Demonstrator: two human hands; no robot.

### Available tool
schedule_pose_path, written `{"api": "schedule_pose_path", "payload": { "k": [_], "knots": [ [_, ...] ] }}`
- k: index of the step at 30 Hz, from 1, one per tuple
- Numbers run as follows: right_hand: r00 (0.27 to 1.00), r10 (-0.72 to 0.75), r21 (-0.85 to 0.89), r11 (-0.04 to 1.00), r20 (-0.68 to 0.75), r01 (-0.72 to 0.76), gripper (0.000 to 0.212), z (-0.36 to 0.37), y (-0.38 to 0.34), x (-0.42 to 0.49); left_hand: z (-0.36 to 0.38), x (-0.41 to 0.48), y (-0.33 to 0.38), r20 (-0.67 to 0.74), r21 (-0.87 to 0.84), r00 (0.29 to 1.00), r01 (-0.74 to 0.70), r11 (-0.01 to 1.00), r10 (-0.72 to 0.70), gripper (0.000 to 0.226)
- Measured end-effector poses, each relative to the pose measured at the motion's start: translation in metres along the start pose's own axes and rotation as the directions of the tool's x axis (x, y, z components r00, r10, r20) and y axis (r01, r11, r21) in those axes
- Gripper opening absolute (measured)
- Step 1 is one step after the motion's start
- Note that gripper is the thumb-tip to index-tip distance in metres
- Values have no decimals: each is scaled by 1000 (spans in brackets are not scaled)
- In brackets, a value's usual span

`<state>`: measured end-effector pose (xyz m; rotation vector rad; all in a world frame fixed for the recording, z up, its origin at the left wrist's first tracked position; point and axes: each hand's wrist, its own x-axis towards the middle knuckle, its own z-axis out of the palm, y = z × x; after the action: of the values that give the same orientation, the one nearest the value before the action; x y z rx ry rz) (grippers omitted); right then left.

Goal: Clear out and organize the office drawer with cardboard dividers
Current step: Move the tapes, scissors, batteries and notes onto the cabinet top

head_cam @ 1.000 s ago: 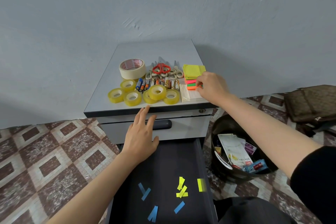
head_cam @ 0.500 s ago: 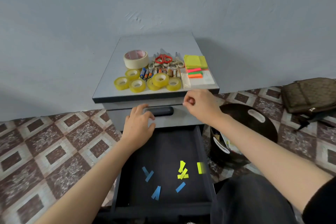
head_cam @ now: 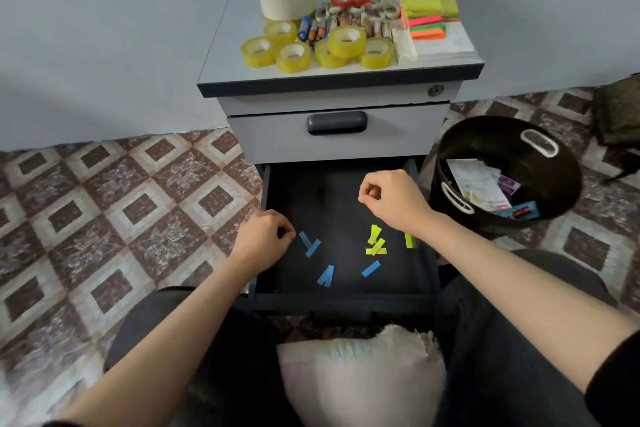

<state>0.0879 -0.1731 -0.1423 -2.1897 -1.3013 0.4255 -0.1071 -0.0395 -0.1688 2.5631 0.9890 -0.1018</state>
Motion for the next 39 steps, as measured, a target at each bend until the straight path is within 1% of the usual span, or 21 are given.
{"api": "schedule_pose_path", "payload": {
  "k": [5, 9, 11, 13, 18, 20, 23, 25, 27, 31, 33, 39],
  "knots": [
    [996, 81, 92, 992, 35, -83, 12, 25, 15, 5, 34, 12, -8, 120, -24, 993, 22, 999, -19, 22],
    [983, 150, 85, 984, 106, -159, 14, 43, 33, 0, 62, 30, -12, 209, -15, 977, 42, 999, -38, 30],
    [973, 180, 76, 978, 145, -192, 16, 49, 39, -2, 74, 39, -15, 225, -7, 974, 40, 999, -37, 33],
    [969, 202, 94, 972, 141, -216, 18, 51, 42, 1, 84, 48, -19, 227, 15, 974, 13, 1000, -16, 37],
    [966, 220, 131, 962, 138, -238, 20, 61, 43, 13, 101, 71, -32, 272, 146, 962, -77, 986, 35, 50],
    [964, 208, 135, 963, 167, -232, 20, 65, 41, 14, 108, 77, -34, 285, 142, 958, -60, 988, 17, 51],
    [963, 185, 124, 969, 197, -212, 19, 66, 39, 17, 118, 79, -33, 283, 108, 959, -13, 994, -19, 62],
    [962, 188, 130, 968, 197, -215, 18, 66, 39, 19, 124, 79, -33, 259, 138, 966, -19, 990, -17, 59],
    [962, 192, 139, 965, 192, -221, 17, 65, 38, 21, 128, 78, -36, 209, 133, 978, -19, 991, -9, 47],
    [955, 239, 144, 953, 177, -266, 14, 64, 40, 23, 132, 74, -42, 122, -23, 989, 88, 996, -85, 30],
    [948, 267, 147, 945, 172, -292, 14, 64, 42, 23, 134, 73, -41, 115, -39, 988, 110, 993, -105, 25],
    [944, 266, 111, 950, 195, -291, 13, 67, 42, 24, 139, 76, -40, 140, 20, 981, 136, 990, -138, 19]
  ]
}}
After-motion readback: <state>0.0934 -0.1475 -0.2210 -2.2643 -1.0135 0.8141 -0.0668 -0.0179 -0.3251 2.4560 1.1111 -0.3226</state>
